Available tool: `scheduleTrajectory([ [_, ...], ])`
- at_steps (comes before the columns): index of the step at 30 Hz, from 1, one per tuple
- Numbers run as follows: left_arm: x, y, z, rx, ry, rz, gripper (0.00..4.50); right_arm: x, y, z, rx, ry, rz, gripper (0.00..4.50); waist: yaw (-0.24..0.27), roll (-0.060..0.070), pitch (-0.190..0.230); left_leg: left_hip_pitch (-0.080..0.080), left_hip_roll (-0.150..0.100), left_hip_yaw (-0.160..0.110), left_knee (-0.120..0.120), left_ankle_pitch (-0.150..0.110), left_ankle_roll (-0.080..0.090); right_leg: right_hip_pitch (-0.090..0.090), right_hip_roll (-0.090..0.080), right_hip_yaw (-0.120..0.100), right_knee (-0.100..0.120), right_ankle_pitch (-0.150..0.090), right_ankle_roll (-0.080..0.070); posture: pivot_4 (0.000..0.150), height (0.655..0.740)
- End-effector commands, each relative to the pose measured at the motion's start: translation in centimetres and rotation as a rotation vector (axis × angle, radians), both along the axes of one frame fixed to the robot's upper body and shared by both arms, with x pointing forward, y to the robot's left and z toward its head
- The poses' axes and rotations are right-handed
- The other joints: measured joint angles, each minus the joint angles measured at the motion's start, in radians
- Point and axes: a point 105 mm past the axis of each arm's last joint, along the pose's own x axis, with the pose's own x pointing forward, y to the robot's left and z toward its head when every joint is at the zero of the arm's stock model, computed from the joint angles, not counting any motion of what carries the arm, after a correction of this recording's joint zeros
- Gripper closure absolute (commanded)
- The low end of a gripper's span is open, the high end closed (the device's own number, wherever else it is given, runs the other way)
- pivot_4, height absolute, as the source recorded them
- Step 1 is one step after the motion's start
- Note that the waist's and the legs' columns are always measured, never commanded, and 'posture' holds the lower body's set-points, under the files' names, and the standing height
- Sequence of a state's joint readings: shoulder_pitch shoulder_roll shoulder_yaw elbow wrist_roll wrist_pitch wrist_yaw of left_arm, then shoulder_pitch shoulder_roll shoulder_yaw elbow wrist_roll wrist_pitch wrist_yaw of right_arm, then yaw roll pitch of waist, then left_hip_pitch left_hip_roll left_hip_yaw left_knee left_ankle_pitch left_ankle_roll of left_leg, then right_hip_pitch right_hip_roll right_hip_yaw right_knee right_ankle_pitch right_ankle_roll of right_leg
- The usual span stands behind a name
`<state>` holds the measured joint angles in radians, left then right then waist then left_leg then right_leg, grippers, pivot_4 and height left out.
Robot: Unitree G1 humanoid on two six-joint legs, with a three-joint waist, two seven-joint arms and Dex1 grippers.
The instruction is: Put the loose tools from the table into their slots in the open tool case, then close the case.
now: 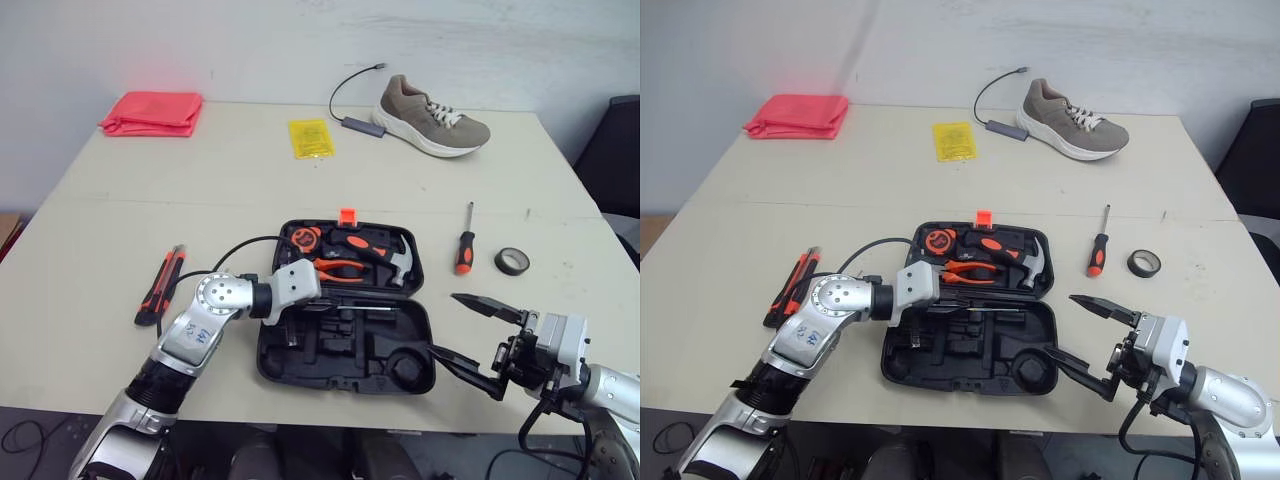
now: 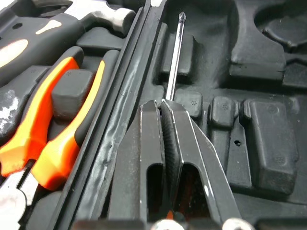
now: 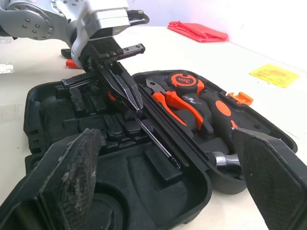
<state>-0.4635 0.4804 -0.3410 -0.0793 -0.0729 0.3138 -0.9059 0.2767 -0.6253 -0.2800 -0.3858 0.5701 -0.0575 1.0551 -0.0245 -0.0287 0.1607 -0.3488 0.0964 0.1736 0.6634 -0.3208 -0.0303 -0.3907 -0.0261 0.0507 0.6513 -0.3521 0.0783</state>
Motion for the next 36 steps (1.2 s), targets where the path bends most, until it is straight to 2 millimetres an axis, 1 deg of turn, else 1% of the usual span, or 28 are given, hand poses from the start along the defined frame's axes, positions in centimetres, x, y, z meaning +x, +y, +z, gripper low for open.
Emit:
scheduleTrajectory([
  [1,-0.5,0.1,-3.8,0.146,0.107,0.027,4.41,0.0,0.5,0.8,-0.003,-0.029,0.013,0.0,0.001,0.0,-0.001,0.0,0.0,0.0,0.0,0.0,0.0,0.0,0.0,0.0,0.0,0.0,0.0,0.15,0.74],
  [3,-0.6,-0.1,-4.6,0.19,0.116,0.024,4.41,0.1,0.6,0.9,-0.001,-0.03,0.012,0.0,0.003,0.002,-0.002,0.004,0.0,0.0,0.0,-0.001,0.001,0.004,0.0,0.0,-0.001,0.0,0.0,0.15,0.74],
  [5,-0.8,-0.3,-5.1,0.217,0.125,0.013,4.41,0.2,0.7,1.0,0.001,-0.03,0.01,0.0,0.004,0.004,-0.006,0.014,0.0,-0.001,-0.003,-0.003,0.001,0.016,-0.001,-0.001,-0.008,0.0,0.0,0.15,0.74],
  [6,-0.7,-0.5,-5.1,0.216,0.124,0.018,4.41,0.2,0.7,1.0,0.0,-0.031,0.009,0.0,0.006,0.004,-0.008,0.015,0.0,-0.001,-0.003,-0.004,0.001,0.018,-0.002,-0.001,-0.009,0.0,0.0,0.15,0.74],
  [10,-0.6,-0.9,-4.1,0.166,0.094,-0.004,4.41,0.3,0.7,1.2,0.003,-0.034,-0.005,0.0,0.012,0.005,-0.012,0.015,0.002,-0.001,-0.003,-0.006,0.004,0.02,-0.004,0.0,-0.012,0.0,0.0,0.15,0.74],
  [14,-0.4,-0.1,-2.6,0.14,0.012,-0.045,4.41,0.2,0.5,1.3,-0.002,-0.033,-0.022,0.0,0.013,0.005,-0.012,0.014,0.003,0.0,-0.003,-0.008,0.006,0.02,-0.008,0.0,-0.014,0.0,0.0,0.15,0.74],
  [15,-0.3,-0.2,-1.9,0.114,-0.014,-0.06,4.41,0.2,0.4,1.3,-0.003,-0.033,-0.028,0.0,0.012,0.005,-0.012,0.014,0.003,0.0,-0.003,-0.008,0.005,0.02,-0.007,-0.001,-0.014,0.0,0.0,0.15,0.74],
  [18,-0.9,-1.1,2.1,-0.115,-0.113,-0.132,4.41,0.2,-0.1,1.6,0.0,-0.043,-0.062,0.0,0.004,0.006,-0.011,0.013,0.003,0.001,-0.003,-0.009,0.004,0.018,-0.006,0.0,-0.014,0.0,0.0,0.15,0.74],
  [19,-1.1,-1.0,3.2,-0.181,-0.137,-0.141,4.41,0.1,-0.3,1.7,0.002,-0.046,-0.074,0.0,0.001,0.006,-0.01,0.013,0.004,0.001,-0.004,-0.009,0.004,0.017,-0.006,-0.001,-0.014,0.0,0.0,0.15,0.74],
  [21,-1.6,0.0,5.1,-0.283,-0.166,-0.157,4.41,-0.1,-0.8,1.9,0.003,-0.051,-0.105,0.0,-0.001,0.006,-0.006,0.012,0.004,0.001,-0.004,-0.008,0.003,0.015,-0.006,-0.001,-0.013,0.0,0.0,0.15,0.74],
  [23,-1.9,1.9,5.9,-0.33,-0.173,-0.136,4.41,-0.3,-1.8,2.1,0.004,-0.062,-0.157,0.0,-0.004,0.006,-0.005,0.011,0.004,0.001,-0.004,-0.008,0.003,0.014,-0.005,-0.001,-0.014,0.0,0.0,0.15,0.74],
  [26,-1.6,5.6,6.5,-0.343,-0.155,-0.033,4.41,-0.6,-3.7,2.1,-0.004,-0.075,-0.254,0.0,-0.007,0.006,-0.005,0.012,0.004,0.001,-0.006,-0.008,0.0,0.015,-0.003,0.0,-0.014,0.0,0.0,0.15,0.74],
  [27,-1.3,6.9,6.7,-0.343,-0.152,0.014,4.18,-0.8,-4.3,1.9,-0.011,-0.072,-0.283,0.0,-0.008,0.006,-0.004,0.013,0.005,0.001,-0.007,-0.007,-0.001,0.015,-0.003,0.0,-0.014,0.0,0.0,0.15,0.74],
  [29,-0.6,10.2,7.2,-0.343,-0.155,0.141,3.57,-1.6,-6.2,1.3,-0.02,-0.055,-0.36,0.0,-0.006,0.005,-0.003,0.014,0.004,0.001,-0.01,-0.006,-0.002,0.014,-0.003,0.0,-0.014,0.0,-0.001,0.15,0.74],
  [30,-0.4,12.2,7.3,-0.338,-0.159,0.219,3.11,-2.1,-7.3,0.9,-0.027,-0.049,-0.408,0.0,-0.006,0.005,-0.003,0.014,0.004,0.001,-0.012,-0.006,-0.002,0.014,-0.003,0.0,-0.014,0.0,-0.001,0.15,0.74],
  [31,-0.2,15.2,7.0,-0.31,-0.167,0.329,2.64,-2.7,-9.0,0.4,-0.02,-0.043,-0.49,0.0,-0.006,0.004,-0.003,0.014,0.004,0.001,-0.013,-0.006,-0.002,0.014,-0.003,0.0,-0.015,0.0,-0.001,0.15,0.74],
  [32,-0.3,17.2,6.8,-0.289,-0.173,0.398,2.28,-3.2,-10.1,0.1,-0.016,-0.04,-0.545,0.0,-0.006,0.004,-0.003,0.014,0.004,0.001,-0.014,-0.006,-0.002,0.014,-0.003,0.0,-0.015,-0.001,-0.001,0.15,0.74],
  [33,-0.5,19.3,6.3,-0.256,-0.162,0.465,1.72,-3.7,-11.3,-0.3,-0.015,-0.034,-0.601,0.0,-0.006,0.004,-0.003,0.015,0.005,0.001,-0.016,-0.006,-0.002,0.014,-0.003,0.0,-0.016,-0.001,-0.002,0.15,0.74],
  [34,-0.8,21.9,5.8,-0.226,-0.162,0.548,1.25,-4.4,-12.7,-0.9,-0.027,-0.03,-0.666,0.0,-0.007,0.004,-0.003,0.015,0.005,0.001,-0.016,-0.006,-0.002,0.014,-0.004,-0.001,-0.018,-0.001,-0.002,0.15,0.74],
  [35,-1.1,23.5,5.6,-0.209,-0.163,0.597,0.78,-4.8,-13.5,-1.2,-0.038,-0.029,-0.702,0.0,-0.009,0.004,-0.002,0.015,0.006,0.001,-0.018,-0.006,-0.002,0.013,-0.005,-0.002,-0.019,-0.002,-0.003,0.15,0.74],
  [36,-1.3,24.5,5.5,-0.199,-0.165,0.625,0.36,-5.1,-14.0,-1.5,-0.046,-0.029,-0.724,0.0,-0.011,0.005,-0.002,0.014,0.007,0.001,-0.018,-0.007,-0.002,0.013,-0.006,-0.003,-0.02,-0.002,-0.004,0.15,0.74],
])
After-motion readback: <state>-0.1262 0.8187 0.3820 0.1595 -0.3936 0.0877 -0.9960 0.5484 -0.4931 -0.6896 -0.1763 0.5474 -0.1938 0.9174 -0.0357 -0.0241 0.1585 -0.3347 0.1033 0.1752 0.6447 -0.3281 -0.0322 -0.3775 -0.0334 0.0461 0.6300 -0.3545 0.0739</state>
